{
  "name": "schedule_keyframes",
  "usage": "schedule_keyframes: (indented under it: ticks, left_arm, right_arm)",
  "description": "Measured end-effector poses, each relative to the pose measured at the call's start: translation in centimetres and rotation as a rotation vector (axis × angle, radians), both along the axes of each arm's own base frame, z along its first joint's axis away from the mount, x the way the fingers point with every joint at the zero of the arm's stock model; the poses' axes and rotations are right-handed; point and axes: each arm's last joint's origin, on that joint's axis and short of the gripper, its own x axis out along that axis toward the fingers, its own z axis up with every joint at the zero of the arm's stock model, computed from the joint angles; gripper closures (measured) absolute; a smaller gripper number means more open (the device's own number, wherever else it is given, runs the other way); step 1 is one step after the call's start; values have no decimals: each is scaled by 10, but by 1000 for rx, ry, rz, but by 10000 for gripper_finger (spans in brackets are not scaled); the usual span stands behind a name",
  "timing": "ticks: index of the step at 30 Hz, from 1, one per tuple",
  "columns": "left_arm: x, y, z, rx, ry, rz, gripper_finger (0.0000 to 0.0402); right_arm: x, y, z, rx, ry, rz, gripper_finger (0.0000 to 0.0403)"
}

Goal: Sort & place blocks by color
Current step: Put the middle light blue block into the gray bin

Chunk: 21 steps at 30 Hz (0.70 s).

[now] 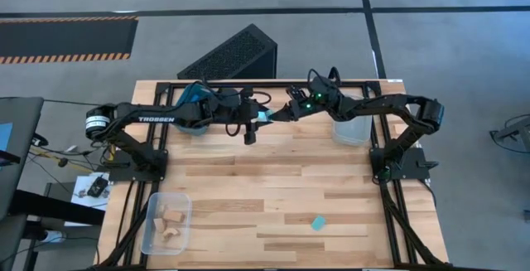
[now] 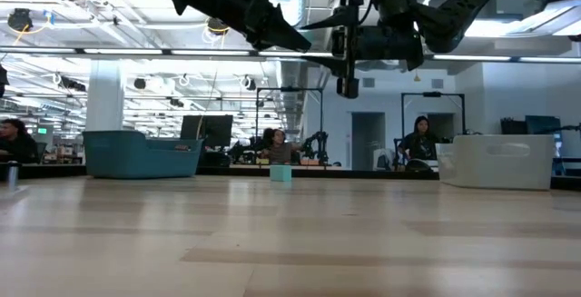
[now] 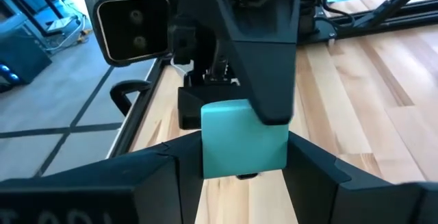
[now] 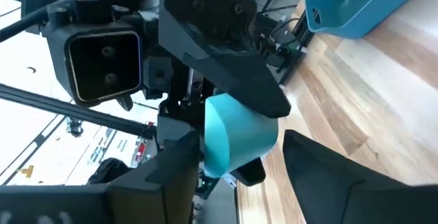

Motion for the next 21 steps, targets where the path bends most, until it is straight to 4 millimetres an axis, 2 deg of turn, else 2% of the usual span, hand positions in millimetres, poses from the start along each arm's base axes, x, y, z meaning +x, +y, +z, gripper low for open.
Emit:
schedule_keyframes:
  ticks: [6, 17, 21]
  left_arm:
    - [1, 0, 3, -4, -34, -10, 253]
    - [2, -2, 4, -13, -43, -38, 253]
    - [1, -1, 3, -24, -38, -18, 253]
  right_arm:
    - [1, 1, 3, -24, -32, -11, 171]
    - [4, 8, 7, -38, -71, 12, 262]
    - [4, 7, 7, -38, -70, -12, 271]
